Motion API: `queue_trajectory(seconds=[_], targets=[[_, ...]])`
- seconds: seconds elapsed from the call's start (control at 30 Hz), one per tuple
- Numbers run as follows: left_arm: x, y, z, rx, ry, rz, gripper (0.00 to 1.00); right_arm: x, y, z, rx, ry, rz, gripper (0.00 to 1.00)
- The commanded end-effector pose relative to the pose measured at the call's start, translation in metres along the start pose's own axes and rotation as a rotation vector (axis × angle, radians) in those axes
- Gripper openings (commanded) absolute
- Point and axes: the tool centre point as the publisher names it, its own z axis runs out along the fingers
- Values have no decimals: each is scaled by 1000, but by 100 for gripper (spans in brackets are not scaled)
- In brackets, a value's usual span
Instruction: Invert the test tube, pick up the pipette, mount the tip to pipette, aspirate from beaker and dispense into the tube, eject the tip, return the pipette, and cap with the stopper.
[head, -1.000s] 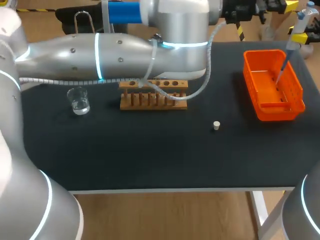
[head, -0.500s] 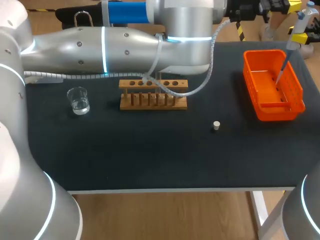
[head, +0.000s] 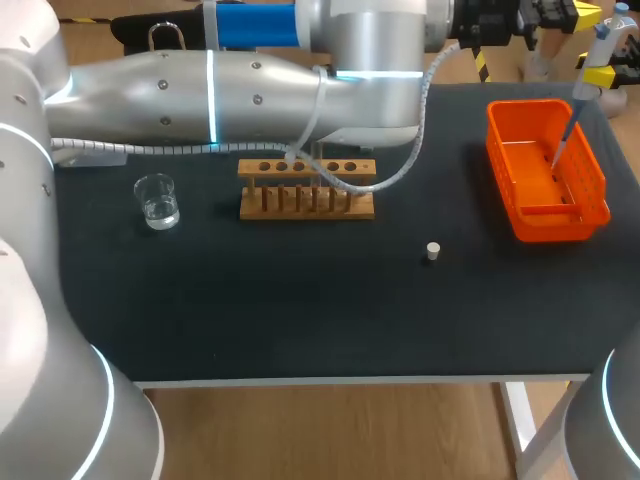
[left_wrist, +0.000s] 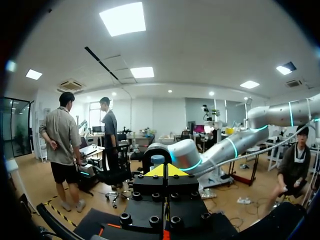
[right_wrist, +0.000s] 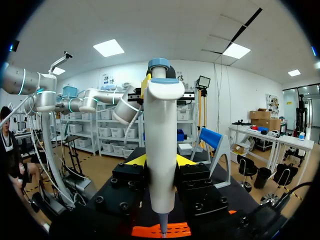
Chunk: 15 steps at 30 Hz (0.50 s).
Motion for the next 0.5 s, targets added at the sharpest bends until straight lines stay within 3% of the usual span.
queue_trajectory(seconds=[0.03, 0.5], targets=[[-5, 1, 4, -2, 11, -1, 0, 1, 1, 0, 3, -2, 0, 0], [-9, 3, 14, -16, 32, 1, 0, 1, 1, 0, 3, -2, 0, 0]])
